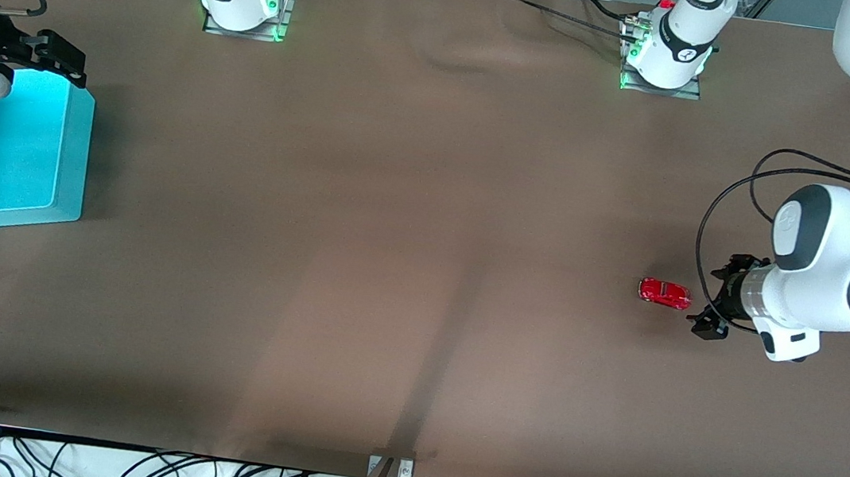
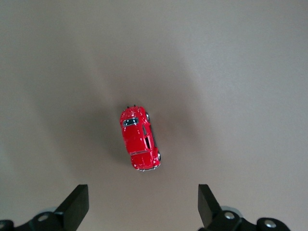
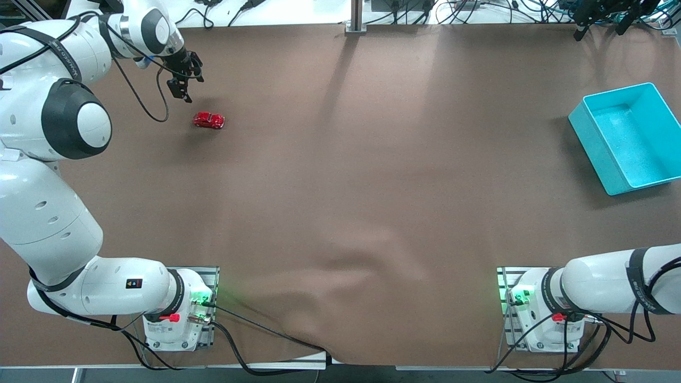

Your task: Wind red beetle toy and store in blue box

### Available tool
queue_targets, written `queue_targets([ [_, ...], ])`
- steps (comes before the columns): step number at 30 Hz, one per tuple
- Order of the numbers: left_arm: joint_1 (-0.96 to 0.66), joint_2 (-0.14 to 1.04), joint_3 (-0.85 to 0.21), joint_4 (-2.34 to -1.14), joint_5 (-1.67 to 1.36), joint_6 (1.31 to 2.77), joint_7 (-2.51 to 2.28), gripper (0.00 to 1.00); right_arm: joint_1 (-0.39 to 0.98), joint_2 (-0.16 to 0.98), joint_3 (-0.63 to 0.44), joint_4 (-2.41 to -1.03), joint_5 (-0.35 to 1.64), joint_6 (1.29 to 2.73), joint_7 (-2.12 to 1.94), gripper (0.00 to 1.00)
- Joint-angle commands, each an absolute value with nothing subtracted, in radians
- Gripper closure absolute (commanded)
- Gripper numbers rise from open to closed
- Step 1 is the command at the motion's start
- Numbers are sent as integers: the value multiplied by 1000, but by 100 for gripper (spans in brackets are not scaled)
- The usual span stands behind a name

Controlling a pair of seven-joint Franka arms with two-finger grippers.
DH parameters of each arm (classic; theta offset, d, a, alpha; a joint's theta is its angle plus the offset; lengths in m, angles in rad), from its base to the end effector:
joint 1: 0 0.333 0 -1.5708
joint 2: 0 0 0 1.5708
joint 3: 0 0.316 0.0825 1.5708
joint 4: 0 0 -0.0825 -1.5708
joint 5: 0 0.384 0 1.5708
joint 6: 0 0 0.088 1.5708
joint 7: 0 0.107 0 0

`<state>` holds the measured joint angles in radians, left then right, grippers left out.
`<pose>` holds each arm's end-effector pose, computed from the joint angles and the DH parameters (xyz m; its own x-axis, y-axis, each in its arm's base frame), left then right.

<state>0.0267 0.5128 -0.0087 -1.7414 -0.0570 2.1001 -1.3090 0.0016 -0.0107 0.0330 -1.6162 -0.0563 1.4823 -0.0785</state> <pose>0.6473 0.0094 0.2702 0.2023 0.9755 -0.0867 0.9675 -0.2127 -0.1364 0.5398 0.0123 0.6022 0.9861 0.1075 -0.1268 0.1142 -0.9924 0.0468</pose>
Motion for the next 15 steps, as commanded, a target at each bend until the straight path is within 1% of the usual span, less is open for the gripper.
queue_targets([
  [1,31,477,-5,-1854,-86,2195,-1318,0,-3,3,34,-1583,-52,1459,-77,0],
  [10,29,471,-5,-1959,-112,2344,-1328,0,-2,2,34,-1583,-52,1459,-77,0],
  [15,29,469,-5,-1968,-112,2359,-1356,0,-3,2,34,-1583,-52,1459,-77,0],
])
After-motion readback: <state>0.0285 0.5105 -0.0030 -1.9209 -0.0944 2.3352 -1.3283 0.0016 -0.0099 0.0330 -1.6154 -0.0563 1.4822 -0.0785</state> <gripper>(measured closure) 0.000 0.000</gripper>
